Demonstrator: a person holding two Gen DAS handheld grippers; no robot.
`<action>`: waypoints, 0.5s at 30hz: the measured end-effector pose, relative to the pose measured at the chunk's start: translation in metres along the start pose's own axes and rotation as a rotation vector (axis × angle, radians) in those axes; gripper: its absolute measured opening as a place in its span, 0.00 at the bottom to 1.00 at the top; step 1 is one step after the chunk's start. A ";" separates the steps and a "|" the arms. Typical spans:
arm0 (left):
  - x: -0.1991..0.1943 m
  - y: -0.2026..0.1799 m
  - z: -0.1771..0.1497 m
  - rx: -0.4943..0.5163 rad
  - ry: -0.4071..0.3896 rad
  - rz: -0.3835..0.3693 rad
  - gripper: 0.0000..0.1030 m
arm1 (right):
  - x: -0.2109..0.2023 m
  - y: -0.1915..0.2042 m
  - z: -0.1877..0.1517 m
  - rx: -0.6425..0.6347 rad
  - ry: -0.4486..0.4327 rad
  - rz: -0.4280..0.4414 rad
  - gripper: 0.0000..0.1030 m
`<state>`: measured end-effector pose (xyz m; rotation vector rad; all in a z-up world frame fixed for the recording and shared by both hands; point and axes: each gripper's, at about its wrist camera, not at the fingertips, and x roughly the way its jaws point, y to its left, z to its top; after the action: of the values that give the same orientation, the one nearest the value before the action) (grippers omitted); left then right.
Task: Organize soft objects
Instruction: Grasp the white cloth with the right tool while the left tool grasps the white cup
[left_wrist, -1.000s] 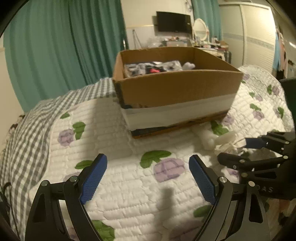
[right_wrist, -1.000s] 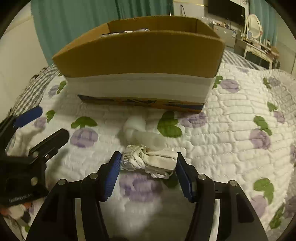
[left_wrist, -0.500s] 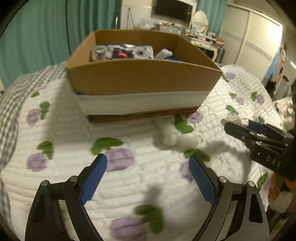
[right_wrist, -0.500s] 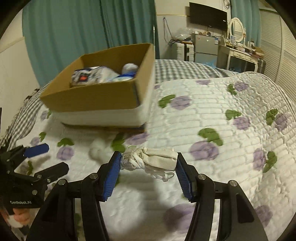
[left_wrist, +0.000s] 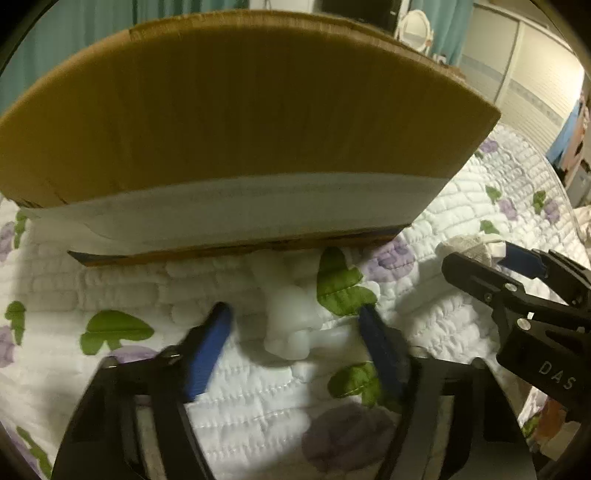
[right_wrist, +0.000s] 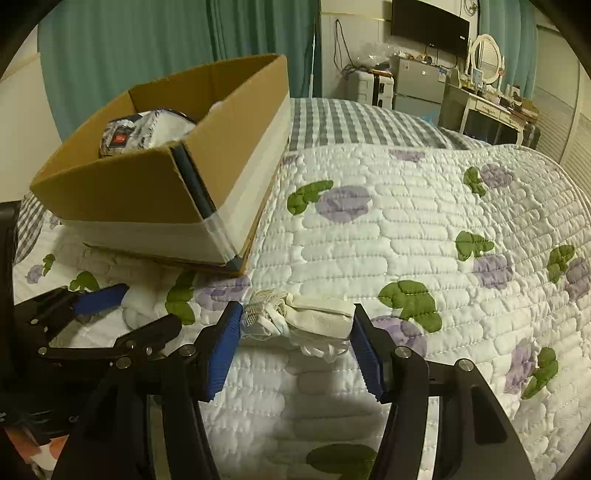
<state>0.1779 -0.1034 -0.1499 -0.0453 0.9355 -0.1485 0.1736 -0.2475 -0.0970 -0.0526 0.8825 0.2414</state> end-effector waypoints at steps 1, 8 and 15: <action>0.003 0.001 -0.001 0.001 0.005 -0.008 0.46 | 0.000 0.000 0.000 0.001 0.000 0.002 0.56; -0.011 0.004 -0.011 0.033 -0.014 -0.068 0.31 | -0.015 0.003 -0.008 0.008 -0.025 0.010 0.56; -0.041 0.010 -0.023 0.039 -0.039 -0.064 0.20 | -0.036 0.007 -0.018 0.034 -0.058 0.013 0.56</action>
<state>0.1367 -0.0871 -0.1317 -0.0421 0.8928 -0.2238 0.1364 -0.2502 -0.0798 -0.0082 0.8294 0.2394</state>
